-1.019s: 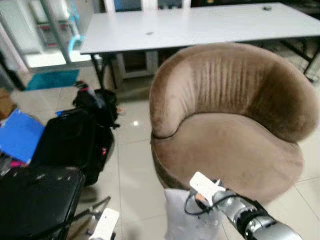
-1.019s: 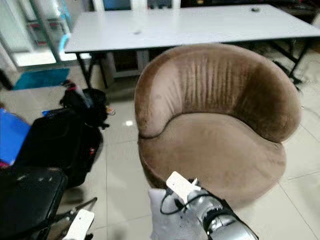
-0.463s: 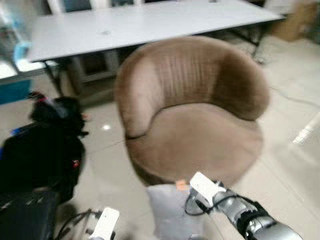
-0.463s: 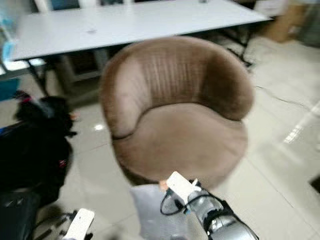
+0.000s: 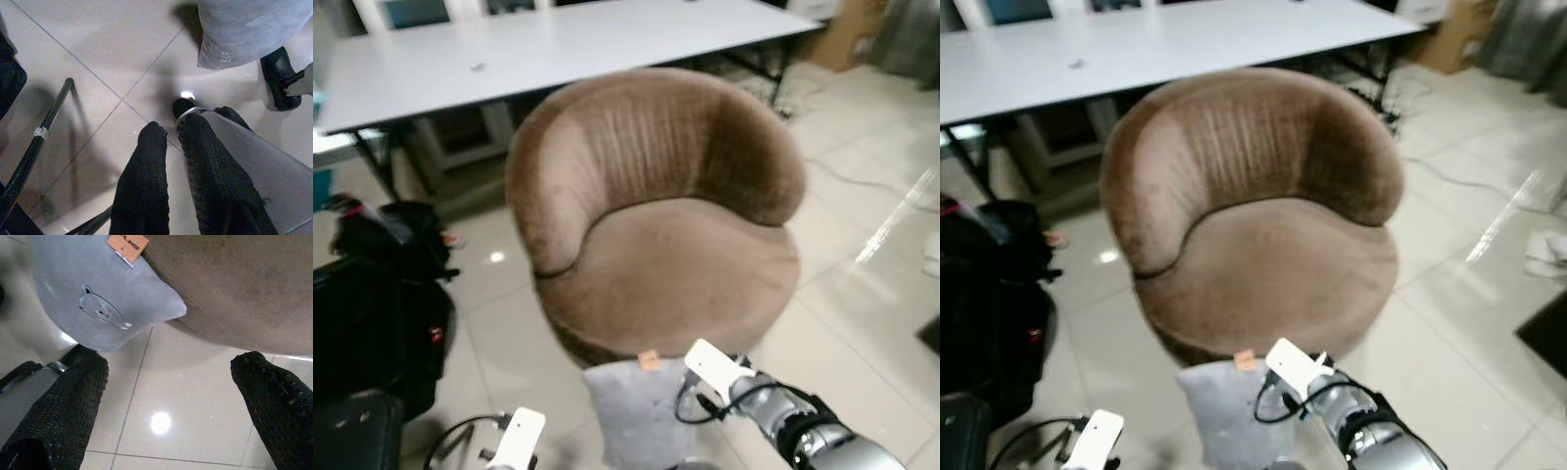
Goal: Move the pillow to the sofa from floor
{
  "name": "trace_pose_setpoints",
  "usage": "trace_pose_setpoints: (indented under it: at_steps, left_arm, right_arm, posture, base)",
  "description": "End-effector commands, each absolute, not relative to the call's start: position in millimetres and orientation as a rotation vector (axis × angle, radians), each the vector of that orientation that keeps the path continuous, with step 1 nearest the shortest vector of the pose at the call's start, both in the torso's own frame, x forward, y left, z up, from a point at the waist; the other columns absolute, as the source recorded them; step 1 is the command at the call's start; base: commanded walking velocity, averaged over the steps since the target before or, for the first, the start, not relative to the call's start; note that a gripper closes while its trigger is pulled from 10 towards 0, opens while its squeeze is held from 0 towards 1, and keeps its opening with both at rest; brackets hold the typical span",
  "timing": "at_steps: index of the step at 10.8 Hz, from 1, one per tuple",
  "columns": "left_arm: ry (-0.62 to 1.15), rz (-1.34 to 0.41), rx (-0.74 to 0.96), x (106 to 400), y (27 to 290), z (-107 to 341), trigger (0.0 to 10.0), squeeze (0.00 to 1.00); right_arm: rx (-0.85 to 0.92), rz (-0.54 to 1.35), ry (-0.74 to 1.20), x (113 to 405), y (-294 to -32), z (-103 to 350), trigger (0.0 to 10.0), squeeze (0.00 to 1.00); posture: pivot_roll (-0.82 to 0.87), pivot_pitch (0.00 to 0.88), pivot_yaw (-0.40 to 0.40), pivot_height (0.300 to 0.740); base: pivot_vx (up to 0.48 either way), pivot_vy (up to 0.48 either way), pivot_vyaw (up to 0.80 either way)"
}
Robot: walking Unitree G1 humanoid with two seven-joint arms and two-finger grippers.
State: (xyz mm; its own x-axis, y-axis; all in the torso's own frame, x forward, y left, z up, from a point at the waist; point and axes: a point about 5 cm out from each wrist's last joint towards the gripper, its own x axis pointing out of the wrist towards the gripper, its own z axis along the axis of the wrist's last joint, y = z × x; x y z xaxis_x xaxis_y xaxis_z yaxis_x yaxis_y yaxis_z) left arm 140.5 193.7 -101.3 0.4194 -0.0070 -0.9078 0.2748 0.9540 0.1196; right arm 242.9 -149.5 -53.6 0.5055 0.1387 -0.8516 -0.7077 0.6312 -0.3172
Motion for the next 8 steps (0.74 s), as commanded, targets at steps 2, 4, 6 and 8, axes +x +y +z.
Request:
trace_pose_setpoints:
  at_steps: [2, 4, 6, 8]
  left_arm:
    - [1.182, -0.194, 0.265, 126.4, 191.2, -106.6, 10.0, 0.00]
    - [1.183, -0.186, 0.249, 125.9, 190.7, -106.8, 10.0, 0.00]
    - [1.182, -0.189, 0.257, 126.1, 190.8, -106.7, 10.0, 0.00]
    - [1.177, -0.198, 0.280, 127.0, 190.3, -106.5, 10.0, 0.00]
  right_arm:
    - [-0.729, 0.566, 0.895, 245.5, -147.3, -51.9, 10.0, 0.00]
    - [-0.745, 0.570, 0.891, 245.8, -147.8, -51.7, 10.0, 0.00]
    - [-0.741, 0.567, 0.891, 245.8, -148.0, -51.7, 10.0, 0.00]
    - [-0.761, 0.568, 0.897, 245.9, -149.4, -51.7, 10.0, 0.00]
  posture:
    - [-0.11, 0.000, 0.007, 0.740]
    - [-0.11, 0.000, 0.007, 0.740]
    - [-0.11, 0.000, 0.007, 0.740]
    - [-0.12, 0.000, 0.009, 0.740]
  base:
    - [0.000, 0.000, 0.00]
    - [0.000, 0.000, -0.40]
    - [0.000, 0.000, 0.00]
    - [0.000, 0.000, -0.80]
